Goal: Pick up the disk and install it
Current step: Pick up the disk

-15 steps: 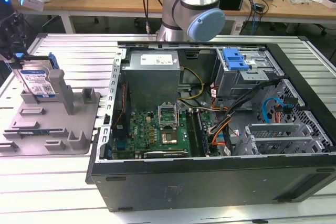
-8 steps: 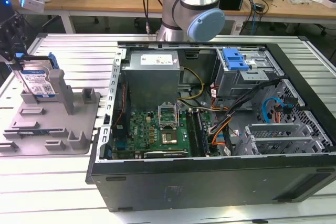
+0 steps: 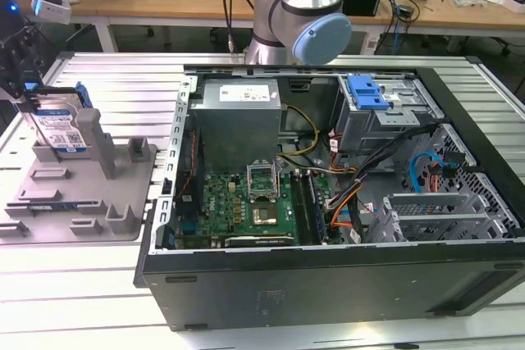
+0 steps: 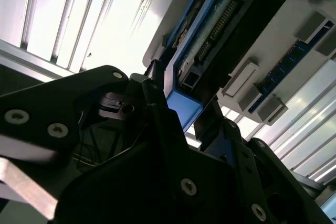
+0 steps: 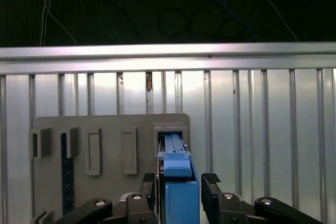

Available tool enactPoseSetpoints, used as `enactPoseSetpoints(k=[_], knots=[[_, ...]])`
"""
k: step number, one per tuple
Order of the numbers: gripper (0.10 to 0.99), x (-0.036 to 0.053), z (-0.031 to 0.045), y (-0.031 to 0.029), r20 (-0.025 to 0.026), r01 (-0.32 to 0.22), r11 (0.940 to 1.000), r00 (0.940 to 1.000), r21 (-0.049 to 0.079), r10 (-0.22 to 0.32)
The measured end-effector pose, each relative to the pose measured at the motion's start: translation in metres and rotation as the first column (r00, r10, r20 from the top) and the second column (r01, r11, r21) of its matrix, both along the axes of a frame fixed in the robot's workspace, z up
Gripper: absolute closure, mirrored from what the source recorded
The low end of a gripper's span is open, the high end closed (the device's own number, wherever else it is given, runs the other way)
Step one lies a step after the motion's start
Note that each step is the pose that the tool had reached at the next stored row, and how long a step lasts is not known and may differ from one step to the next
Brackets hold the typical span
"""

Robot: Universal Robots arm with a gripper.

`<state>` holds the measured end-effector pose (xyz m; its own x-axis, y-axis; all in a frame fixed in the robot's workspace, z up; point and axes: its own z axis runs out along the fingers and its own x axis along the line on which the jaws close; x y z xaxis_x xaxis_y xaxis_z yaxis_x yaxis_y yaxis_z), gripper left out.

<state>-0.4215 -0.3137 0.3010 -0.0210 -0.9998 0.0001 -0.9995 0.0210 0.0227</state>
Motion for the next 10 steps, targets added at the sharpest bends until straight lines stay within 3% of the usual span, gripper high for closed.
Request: enactPoseSetpoints(k=[5, 6, 10], knots=[[0.62, 0.0, -0.0002, 0.0, 0.0003, 0.0, 1.0, 1.0, 0.0, 0.0], [0.694, 0.0, -0.0002, 0.0, 0.0002, 0.0, 1.0, 1.0, 0.0, 0.0], [0.694, 0.0, -0.0005, 0.0, 0.0003, 0.0, 1.0, 1.0, 0.0, 0.0]])
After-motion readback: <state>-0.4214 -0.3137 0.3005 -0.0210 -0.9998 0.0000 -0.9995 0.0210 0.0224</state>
